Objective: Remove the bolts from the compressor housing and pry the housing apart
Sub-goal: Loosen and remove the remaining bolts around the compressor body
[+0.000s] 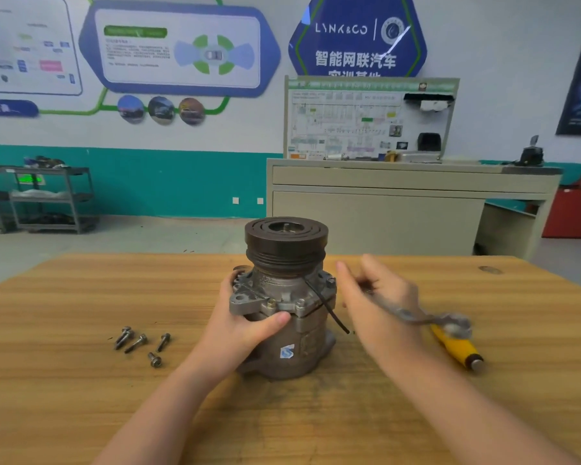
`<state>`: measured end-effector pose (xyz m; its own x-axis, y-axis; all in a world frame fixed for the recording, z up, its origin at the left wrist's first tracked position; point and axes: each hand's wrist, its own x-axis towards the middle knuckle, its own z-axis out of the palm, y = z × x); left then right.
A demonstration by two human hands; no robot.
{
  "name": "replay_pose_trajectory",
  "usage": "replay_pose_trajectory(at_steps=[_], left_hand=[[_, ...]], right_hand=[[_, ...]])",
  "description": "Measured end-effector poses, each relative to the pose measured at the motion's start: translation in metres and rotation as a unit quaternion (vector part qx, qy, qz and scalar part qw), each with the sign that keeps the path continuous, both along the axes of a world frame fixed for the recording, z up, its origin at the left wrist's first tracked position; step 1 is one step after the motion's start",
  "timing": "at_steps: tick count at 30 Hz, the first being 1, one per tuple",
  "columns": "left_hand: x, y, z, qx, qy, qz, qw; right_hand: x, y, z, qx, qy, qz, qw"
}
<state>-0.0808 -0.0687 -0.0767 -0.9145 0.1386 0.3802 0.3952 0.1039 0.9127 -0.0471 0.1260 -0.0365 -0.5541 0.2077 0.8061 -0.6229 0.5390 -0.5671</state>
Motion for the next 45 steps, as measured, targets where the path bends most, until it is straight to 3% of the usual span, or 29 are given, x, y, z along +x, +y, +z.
replay_pose_trajectory(at_steps=[2,6,7,9,12,15,18,20,24,28,35,37,40,42,45], left_hand=[[0.000,0.000,0.000,-0.003,0.002,0.004,1.000],[-0.001,0.000,0.001,-0.010,0.002,0.016,1.000],[-0.002,0.000,0.000,-0.012,0.004,0.018,1.000],[-0.003,-0.001,-0.001,-0.016,0.001,0.016,1.000],[-0.004,-0.003,-0.001,-0.020,-0.010,0.010,1.000],[-0.003,-0.004,-0.001,-0.023,-0.017,0.003,1.000],[-0.003,-0.004,0.001,-0.036,-0.013,0.007,0.999],[-0.003,-0.005,0.000,-0.036,-0.011,0.012,0.999],[-0.002,-0.005,-0.001,-0.035,-0.011,0.019,0.999],[0.001,-0.008,0.004,-0.027,-0.024,0.019,0.999],[0.006,-0.002,0.008,-0.019,-0.026,0.016,0.999],[0.007,-0.002,0.009,-0.015,-0.028,0.017,0.999],[0.007,-0.003,0.009,-0.013,-0.027,0.018,0.999],[0.007,-0.003,0.009,-0.014,-0.028,0.019,0.999],[0.006,-0.003,0.008,-0.013,-0.026,0.016,0.999]], right_hand=[[0.003,-0.002,-0.001,0.043,0.020,-0.016,0.999],[-0.010,0.020,0.006,-0.115,-0.113,0.112,0.981],[-0.014,0.028,0.008,-0.169,-0.153,0.167,0.959],[-0.029,0.044,0.011,-0.279,-0.245,0.305,0.877],[-0.054,0.058,0.020,-0.325,-0.369,0.413,0.767],[-0.073,0.055,0.025,-0.322,-0.406,0.440,0.734],[-0.079,0.047,0.031,-0.433,-0.324,0.442,0.716],[-0.073,0.043,0.029,-0.462,-0.274,0.395,0.745],[-0.054,0.037,0.016,-0.382,-0.189,0.278,0.861],[-0.037,0.035,0.009,-0.318,-0.131,0.198,0.918],[-0.019,0.018,0.007,-0.134,-0.070,0.092,0.984],[-0.010,0.007,0.007,0.000,0.000,0.023,1.000],[0.004,-0.007,0.005,0.217,0.079,-0.002,0.973],[0.006,-0.004,0.000,0.211,0.070,-0.001,0.975],[-0.003,0.012,0.000,-0.011,-0.059,0.055,0.997]])
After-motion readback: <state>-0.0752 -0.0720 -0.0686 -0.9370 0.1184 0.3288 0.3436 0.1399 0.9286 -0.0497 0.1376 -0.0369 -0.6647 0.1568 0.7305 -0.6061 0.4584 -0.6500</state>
